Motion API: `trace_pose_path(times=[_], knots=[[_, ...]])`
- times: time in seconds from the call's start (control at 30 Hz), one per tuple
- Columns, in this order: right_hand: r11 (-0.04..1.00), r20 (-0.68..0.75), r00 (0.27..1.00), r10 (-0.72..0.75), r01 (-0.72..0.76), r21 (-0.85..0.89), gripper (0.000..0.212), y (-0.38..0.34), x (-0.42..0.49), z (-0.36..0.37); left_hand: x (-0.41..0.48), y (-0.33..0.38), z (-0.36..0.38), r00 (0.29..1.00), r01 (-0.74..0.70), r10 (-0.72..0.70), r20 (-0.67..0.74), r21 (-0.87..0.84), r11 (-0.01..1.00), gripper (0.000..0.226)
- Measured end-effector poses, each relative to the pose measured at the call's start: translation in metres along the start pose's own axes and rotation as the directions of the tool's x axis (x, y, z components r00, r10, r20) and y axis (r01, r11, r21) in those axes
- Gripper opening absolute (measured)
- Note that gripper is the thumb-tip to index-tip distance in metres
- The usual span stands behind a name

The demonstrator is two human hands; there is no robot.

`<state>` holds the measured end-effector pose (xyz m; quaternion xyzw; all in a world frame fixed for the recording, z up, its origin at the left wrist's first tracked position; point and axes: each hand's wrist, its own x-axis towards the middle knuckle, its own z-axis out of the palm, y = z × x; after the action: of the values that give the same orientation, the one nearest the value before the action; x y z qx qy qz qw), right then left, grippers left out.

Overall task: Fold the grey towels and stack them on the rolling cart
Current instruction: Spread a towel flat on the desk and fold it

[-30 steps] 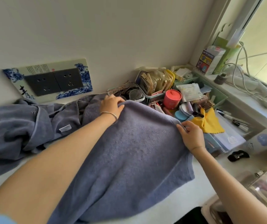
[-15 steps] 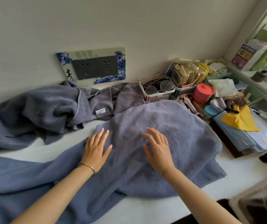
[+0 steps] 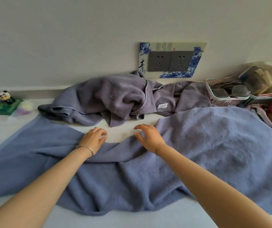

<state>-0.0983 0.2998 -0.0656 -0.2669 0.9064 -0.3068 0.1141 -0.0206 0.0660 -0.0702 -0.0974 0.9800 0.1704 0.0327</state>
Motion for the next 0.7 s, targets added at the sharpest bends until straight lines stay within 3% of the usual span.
trace_pose_path(times=[0.1,0.2,0.27,0.33,0.4,0.43,0.5,0.57,0.63,0.7], knots=[[0.996,0.123,0.989,0.087,-0.084,-0.027,0.029,-0.008,0.011,0.004,-0.001,-0.009,-0.007,0.996,-0.035,0.02,0.083,0.181,0.983,0.024],[0.986,0.148,0.979,0.139,-0.122,-0.116,0.043,-0.011,0.014,-0.003,0.0,-0.017,-0.019,0.977,-0.104,0.028,0.213,0.353,0.93,0.035],[0.989,0.284,0.948,0.146,-0.143,-0.033,0.035,-0.013,0.016,-0.008,-0.003,-0.023,-0.027,0.972,-0.13,0.077,0.224,0.233,0.964,0.037],[0.976,0.509,0.85,0.135,-0.202,0.079,0.033,-0.016,0.017,-0.016,-0.007,-0.026,-0.032,0.973,-0.135,0.133,0.188,-0.002,0.991,0.044],[0.964,0.64,0.759,0.12,-0.242,0.107,0.033,-0.018,0.018,-0.022,-0.01,-0.031,-0.039,0.984,-0.141,0.161,0.078,-0.219,0.965,0.046],[0.964,0.653,0.751,0.098,-0.234,0.124,0.032,-0.021,0.019,-0.025,-0.01,-0.032,-0.044,0.986,-0.161,0.165,-0.008,-0.277,0.947,0.045],[0.953,0.516,0.856,0.024,-0.175,0.247,0.032,-0.029,0.026,-0.032,-0.004,-0.035,-0.054,0.969,-0.19,0.126,-0.212,-0.312,0.931,0.042],[0.976,0.151,0.988,-0.023,-0.01,0.215,0.029,-0.043,0.037,-0.036,0.004,-0.038,-0.069,0.925,-0.169,0.052,-0.377,-0.284,0.944,0.039],[0.997,-0.156,0.985,-0.07,0.064,-0.046,0.019,-0.059,0.045,-0.034,0.011,-0.046,-0.072,0.911,-0.084,-0.01,-0.412,-0.209,0.974,0.035],[0.975,-0.235,0.967,-0.097,0.045,-0.219,0.027,-0.073,0.046,-0.014,0.006,-0.067,-0.063,0.916,0.057,-0.106,-0.386,-0.136,0.989,0.051]])
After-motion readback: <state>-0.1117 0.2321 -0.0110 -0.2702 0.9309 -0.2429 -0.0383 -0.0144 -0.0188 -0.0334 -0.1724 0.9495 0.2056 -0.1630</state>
